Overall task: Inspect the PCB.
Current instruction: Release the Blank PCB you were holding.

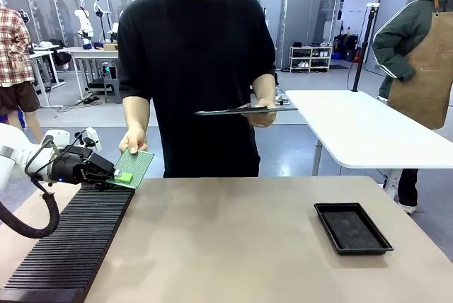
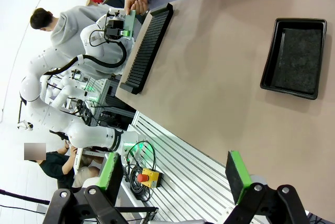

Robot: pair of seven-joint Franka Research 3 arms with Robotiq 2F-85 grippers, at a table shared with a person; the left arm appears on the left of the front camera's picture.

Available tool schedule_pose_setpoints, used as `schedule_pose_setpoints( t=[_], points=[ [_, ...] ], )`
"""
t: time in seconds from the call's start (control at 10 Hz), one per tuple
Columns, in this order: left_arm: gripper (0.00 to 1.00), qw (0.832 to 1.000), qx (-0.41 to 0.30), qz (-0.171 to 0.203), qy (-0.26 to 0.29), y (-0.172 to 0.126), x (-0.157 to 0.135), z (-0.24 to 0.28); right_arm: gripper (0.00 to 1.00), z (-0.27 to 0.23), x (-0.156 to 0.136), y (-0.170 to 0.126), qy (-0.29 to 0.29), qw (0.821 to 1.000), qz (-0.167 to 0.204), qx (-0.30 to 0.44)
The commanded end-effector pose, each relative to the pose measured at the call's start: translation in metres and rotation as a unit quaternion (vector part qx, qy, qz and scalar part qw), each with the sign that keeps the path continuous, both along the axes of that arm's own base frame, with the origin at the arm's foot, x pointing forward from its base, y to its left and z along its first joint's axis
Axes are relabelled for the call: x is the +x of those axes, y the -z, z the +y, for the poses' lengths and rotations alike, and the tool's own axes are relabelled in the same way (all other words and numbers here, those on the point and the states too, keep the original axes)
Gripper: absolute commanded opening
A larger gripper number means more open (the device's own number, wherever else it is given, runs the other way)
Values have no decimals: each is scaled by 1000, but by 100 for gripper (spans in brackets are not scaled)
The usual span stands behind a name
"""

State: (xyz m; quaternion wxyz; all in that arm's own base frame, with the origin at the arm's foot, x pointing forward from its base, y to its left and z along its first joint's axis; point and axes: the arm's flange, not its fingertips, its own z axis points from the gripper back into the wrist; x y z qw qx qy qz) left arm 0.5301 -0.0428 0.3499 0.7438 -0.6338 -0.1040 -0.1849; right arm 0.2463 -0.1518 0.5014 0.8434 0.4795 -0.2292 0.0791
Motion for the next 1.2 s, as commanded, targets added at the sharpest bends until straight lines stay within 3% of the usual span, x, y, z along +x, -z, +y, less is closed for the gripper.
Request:
schedule_pose_setpoints(
  t=[0.0,0.6,0.7,0.8,0.9,1.0,1.1],
  points=[
    [0,1000,3,-4,-2,1,0,-1,100,0,1,-1,-4,1000,-10,4],
    [3,1000,-3,1,1,0,0,0,100,0,1,-1,-4,1000,-10,4],
    [36,1000,-6,0,2,-1,0,0,100,0,1,-1,-4,1000,-10,4],
    [37,1000,-8,-1,3,-2,0,0,100,0,1,-1,-4,1000,-10,4],
    [68,1000,-9,-2,5,-3,0,1,100,0,1,-1,-4,1000,-10,4],
    [68,1000,-11,-2,8,-3,-1,1,100,0,1,-1,-4,1000,-10,4],
    [98,1000,-11,-2,11,-2,-1,1,100,0,1,-1,-4,1000,-10,4]
  ],
)
